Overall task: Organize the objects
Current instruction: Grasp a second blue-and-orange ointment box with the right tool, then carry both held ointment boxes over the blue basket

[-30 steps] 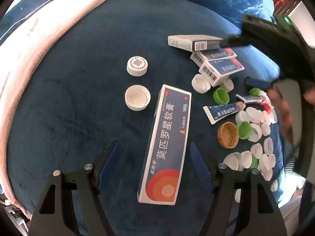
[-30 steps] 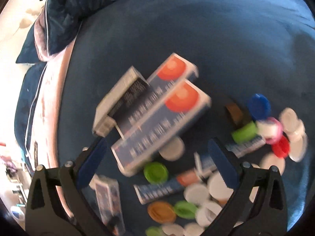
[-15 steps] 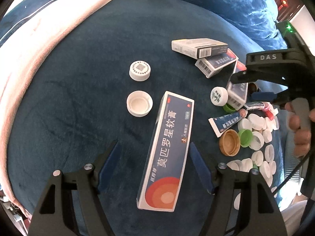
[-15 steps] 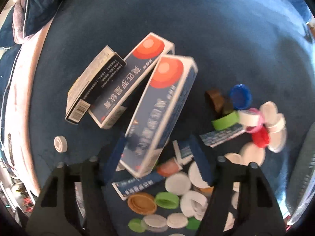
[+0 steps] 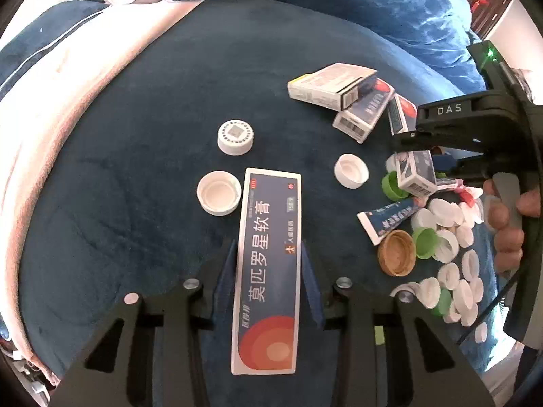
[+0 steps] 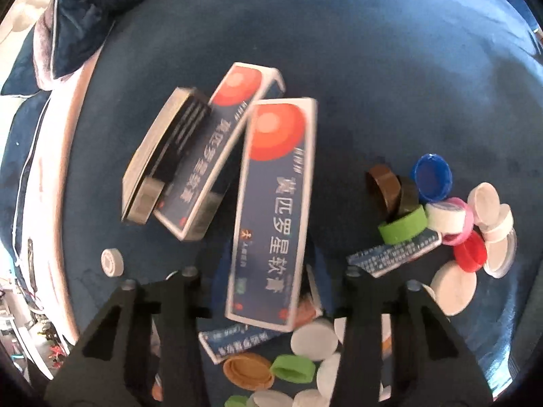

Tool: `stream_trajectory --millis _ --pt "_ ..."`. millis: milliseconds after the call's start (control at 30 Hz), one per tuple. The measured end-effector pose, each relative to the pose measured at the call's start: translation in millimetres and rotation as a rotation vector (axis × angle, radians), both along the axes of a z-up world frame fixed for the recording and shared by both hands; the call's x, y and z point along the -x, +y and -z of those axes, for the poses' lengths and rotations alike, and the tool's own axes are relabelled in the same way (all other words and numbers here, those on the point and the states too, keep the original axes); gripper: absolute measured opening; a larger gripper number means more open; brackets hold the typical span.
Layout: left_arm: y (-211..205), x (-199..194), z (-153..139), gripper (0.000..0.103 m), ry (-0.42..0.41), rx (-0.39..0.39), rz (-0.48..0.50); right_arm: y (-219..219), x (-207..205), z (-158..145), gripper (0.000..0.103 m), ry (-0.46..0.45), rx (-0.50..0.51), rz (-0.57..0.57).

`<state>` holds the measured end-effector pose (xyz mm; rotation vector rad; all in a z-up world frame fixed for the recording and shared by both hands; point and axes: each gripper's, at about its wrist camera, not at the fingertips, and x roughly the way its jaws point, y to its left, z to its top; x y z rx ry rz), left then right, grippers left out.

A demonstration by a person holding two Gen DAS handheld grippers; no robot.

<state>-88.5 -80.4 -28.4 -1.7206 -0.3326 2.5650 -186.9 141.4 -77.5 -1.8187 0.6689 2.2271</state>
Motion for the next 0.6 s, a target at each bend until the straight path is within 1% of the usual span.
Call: stream_trajectory --millis 67,167,267,367,400,433,533,600 --pt "0 -3 -3 0.039 0.003 -0.019 0.005 -2 -7 -5 0.040 0.003 0.020 -0.013" --pt "-1 -8 -11 0.039 0.024 -0.023 0.007 1 -15 -15 0.040 0.010 0.056 -0.017" --pt "-3 -12 -21 0.039 0.047 -0.040 0.004 5 -34 -31 0.040 0.024 0.083 -0.022" --pt "-2 -17 -31 0.039 0.066 -0.048 0.005 13 -52 -50 0.040 0.052 0.093 -0.027" --pt "0 -19 -34 0.039 0.072 -0.054 0.009 11 -48 -51 0.040 0.062 0.093 -0.026" --pt "1 -17 -35 0.039 0.075 -0.058 0.013 11 -54 -57 0.040 0.073 0.095 -0.026" --pt "9 -20 -42 0.039 0.089 -0.076 0.036 20 -83 -71 0.040 0.104 0.102 -0.022" --pt "16 -21 -47 0.039 0.094 -0.089 0.054 30 -110 -79 0.040 0.121 0.102 -0.016"
